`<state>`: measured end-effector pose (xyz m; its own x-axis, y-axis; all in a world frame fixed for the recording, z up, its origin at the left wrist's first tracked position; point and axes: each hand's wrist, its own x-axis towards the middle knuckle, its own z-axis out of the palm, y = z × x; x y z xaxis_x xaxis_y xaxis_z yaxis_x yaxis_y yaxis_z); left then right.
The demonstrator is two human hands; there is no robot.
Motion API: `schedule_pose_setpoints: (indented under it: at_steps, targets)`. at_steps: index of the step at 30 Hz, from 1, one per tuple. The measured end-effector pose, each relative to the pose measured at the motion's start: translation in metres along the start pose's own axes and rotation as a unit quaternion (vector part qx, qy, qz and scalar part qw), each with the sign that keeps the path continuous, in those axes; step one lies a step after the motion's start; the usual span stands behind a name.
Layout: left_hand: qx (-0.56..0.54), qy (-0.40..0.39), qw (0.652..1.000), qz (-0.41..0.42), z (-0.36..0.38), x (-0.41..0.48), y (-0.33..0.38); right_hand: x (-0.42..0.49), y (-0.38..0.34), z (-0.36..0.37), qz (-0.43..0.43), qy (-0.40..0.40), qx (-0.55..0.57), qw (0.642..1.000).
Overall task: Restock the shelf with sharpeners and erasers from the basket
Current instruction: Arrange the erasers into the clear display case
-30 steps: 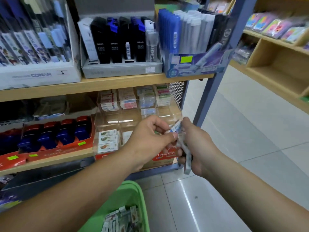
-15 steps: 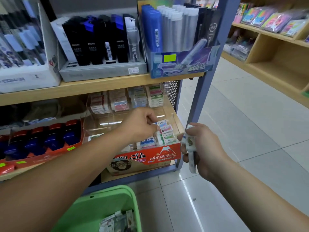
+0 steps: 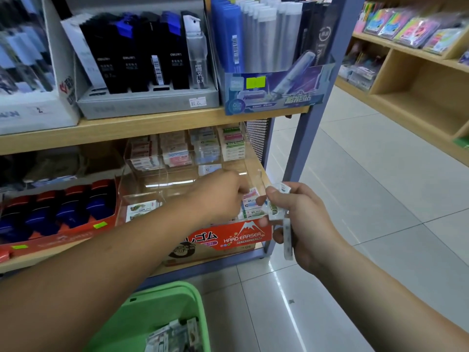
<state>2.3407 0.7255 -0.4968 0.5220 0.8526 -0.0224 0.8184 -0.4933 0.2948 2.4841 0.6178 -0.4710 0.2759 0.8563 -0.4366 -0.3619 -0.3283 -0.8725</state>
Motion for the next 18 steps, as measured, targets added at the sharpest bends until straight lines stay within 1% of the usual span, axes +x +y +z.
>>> schedule_pose_setpoints:
  at_steps: [1, 2, 3, 4, 5, 7, 8, 11, 15, 16, 17, 18]
  targets:
    - [-0.057, 0.021, 0.998, 0.005, -0.003, -0.002, 0.002, 0.0, 0.0, -0.001, -0.001, -0.001, -0.005, 1.0]
    - [-0.139, 0.037, 0.99, 0.008, -0.007, -0.007, 0.006, 0.001, 0.001, -0.001, -0.001, -0.005, -0.008, 1.0]
    - [-0.229, 0.032, 0.973, 0.008, -0.013, -0.012, 0.011, 0.001, 0.001, -0.001, 0.0, -0.012, -0.01, 1.0]
    - [-0.304, 0.007, 0.953, 0.009, -0.017, -0.017, 0.014, 0.001, 0.002, 0.0, 0.002, -0.021, -0.012, 1.0]
    - [-0.341, -0.02, 0.94, 0.013, -0.021, -0.022, 0.016, 0.001, 0.003, 0.001, 0.002, -0.03, -0.014, 0.999]
    - [-0.357, -0.056, 0.932, 0.022, -0.022, -0.031, 0.013, 0.002, 0.006, 0.006, -0.004, -0.048, -0.028, 0.998]
    - [-0.369, -0.061, 0.927, 0.018, -0.022, -0.036, 0.009, 0.002, 0.008, 0.01, -0.009, -0.058, -0.041, 0.997]
    - [-0.434, -0.028, 0.9, -0.038, -0.025, -0.05, -0.003, 0.001, 0.013, 0.026, -0.004, -0.085, -0.07, 0.994]
    - [-0.543, 0.019, 0.833, -0.105, -0.045, -0.077, -0.035, 0.001, 0.018, 0.048, 0.041, -0.124, -0.078, 0.988]
    - [-0.551, 0.027, 0.825, -0.124, -0.053, -0.085, -0.045, 0.002, 0.02, 0.053, 0.044, -0.127, -0.085, 0.987]
    - [-0.531, 0.035, 0.834, -0.146, -0.061, -0.094, -0.057, 0.003, 0.022, 0.058, 0.042, -0.13, -0.097, 0.986]
    - [-0.485, 0.046, 0.857, -0.167, -0.067, -0.102, -0.068, 0.003, 0.024, 0.065, 0.033, -0.134, -0.109, 0.984]
